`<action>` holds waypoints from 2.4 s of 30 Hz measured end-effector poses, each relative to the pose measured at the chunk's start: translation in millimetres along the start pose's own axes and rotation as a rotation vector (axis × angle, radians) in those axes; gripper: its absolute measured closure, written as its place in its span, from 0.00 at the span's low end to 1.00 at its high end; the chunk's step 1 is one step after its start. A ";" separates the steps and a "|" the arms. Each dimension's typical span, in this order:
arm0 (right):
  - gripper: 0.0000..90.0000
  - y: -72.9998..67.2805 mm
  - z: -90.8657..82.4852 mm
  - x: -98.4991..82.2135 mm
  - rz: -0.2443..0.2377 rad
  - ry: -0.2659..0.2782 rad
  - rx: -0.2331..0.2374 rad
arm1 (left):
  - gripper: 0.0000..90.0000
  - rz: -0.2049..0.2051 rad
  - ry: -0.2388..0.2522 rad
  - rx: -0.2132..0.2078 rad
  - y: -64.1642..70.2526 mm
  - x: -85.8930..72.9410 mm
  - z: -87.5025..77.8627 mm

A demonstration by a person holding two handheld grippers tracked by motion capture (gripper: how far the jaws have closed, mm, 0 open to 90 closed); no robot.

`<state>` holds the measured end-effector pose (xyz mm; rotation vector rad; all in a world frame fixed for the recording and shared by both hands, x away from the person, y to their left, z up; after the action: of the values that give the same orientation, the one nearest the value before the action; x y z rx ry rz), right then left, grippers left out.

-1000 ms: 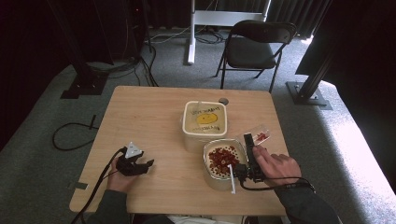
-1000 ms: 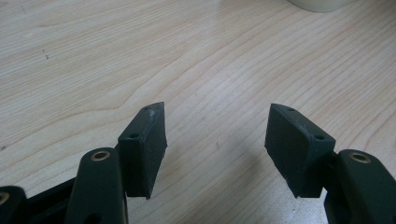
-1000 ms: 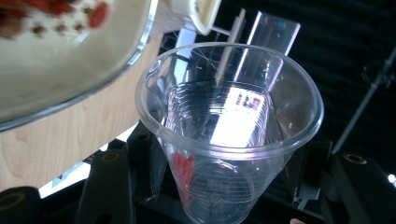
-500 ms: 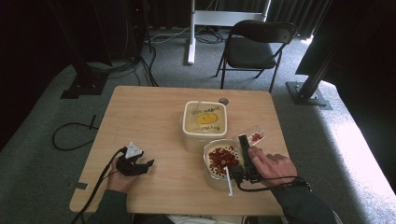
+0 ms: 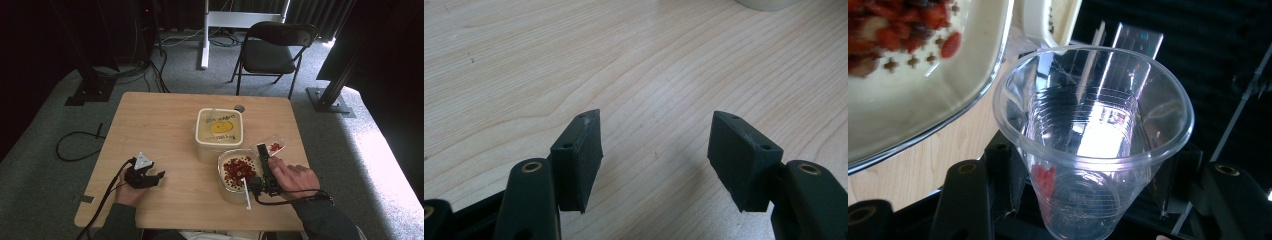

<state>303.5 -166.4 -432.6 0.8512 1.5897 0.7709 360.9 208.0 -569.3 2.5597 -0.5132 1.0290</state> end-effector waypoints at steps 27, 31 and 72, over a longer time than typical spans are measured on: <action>0.45 5.0 8.9 -15.9 0.429 0.177 0.091 | 0.44 -0.004 0.003 -0.001 -0.1 0.2 -0.1; 0.45 11.4 16.5 -27.6 0.596 0.216 0.103 | 0.44 -0.003 0.001 -0.001 -0.3 0.1 -0.1; 0.45 27.4 64.4 -111.6 1.649 0.490 0.328 | 0.44 -0.001 0.002 -0.002 0.5 0.1 -0.3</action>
<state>383.7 -244.2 -363.0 2.4040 1.1141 1.9567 360.5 207.6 -568.9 2.5569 -0.5121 1.0303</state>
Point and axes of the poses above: each handheld gripper's, and its own axes: z roughly forward along the jaws, x roughly out of its top, y roughly to its right, the point moved 5 cm from there along z, roughly forward along the jaws, and after that the axes turned 15 degrees about -z, right-handed, at the moved point
